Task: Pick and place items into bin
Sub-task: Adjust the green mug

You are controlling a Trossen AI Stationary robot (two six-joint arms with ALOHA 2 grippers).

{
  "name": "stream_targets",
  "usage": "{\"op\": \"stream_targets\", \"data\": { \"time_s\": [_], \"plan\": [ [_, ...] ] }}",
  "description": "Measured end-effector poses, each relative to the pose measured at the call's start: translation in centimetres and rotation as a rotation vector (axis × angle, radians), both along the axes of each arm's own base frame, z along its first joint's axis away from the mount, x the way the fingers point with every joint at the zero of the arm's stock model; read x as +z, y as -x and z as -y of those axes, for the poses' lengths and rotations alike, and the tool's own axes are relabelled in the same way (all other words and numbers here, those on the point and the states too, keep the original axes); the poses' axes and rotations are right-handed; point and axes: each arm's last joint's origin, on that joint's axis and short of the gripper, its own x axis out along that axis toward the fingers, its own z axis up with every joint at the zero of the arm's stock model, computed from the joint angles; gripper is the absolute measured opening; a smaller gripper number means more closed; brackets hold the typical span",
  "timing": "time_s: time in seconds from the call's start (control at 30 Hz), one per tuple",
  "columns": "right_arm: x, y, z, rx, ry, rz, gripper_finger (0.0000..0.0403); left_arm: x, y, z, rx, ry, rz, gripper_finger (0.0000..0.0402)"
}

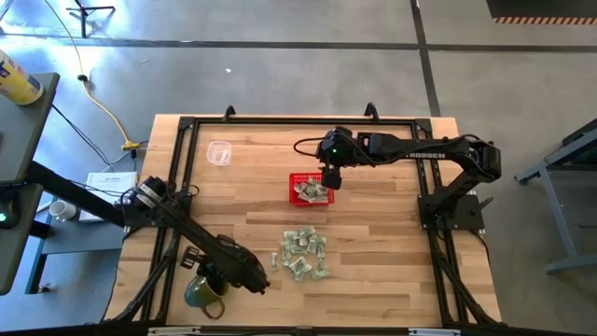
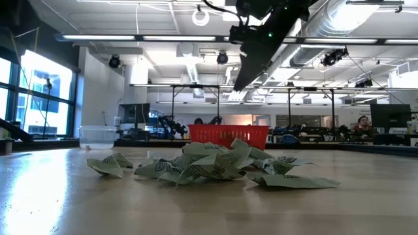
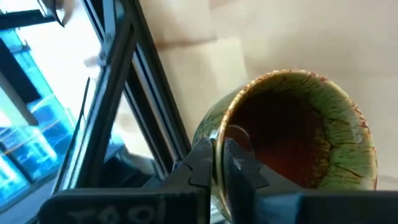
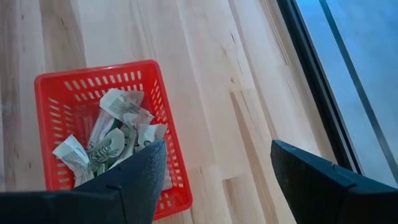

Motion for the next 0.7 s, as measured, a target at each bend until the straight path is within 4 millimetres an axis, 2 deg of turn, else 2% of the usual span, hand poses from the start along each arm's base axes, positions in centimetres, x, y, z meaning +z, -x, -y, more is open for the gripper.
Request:
{"op": "stream_targets", "data": {
  "time_s": [0.3, 0.53, 0.7],
  "plan": [
    [0.0, 0.0, 0.0, -0.005, 0.008, -0.005, 0.0279, 2.5, -1.5, -1.8, -0.004, -0.116, 0.184, 0.0048],
    [-0.2, 0.3, 0.0, -0.007, 0.003, -0.039, 0.0279, 4.9, 0.0, -2.0, 0.092, -0.264, 0.346, 0.0052],
    [-0.2, 0.3, 0.0, -0.007, 0.002, -0.042, 0.0279, 5.6, 1.6, -0.5, 0.172, -0.318, 0.392, 0.0044]
  ]
}}
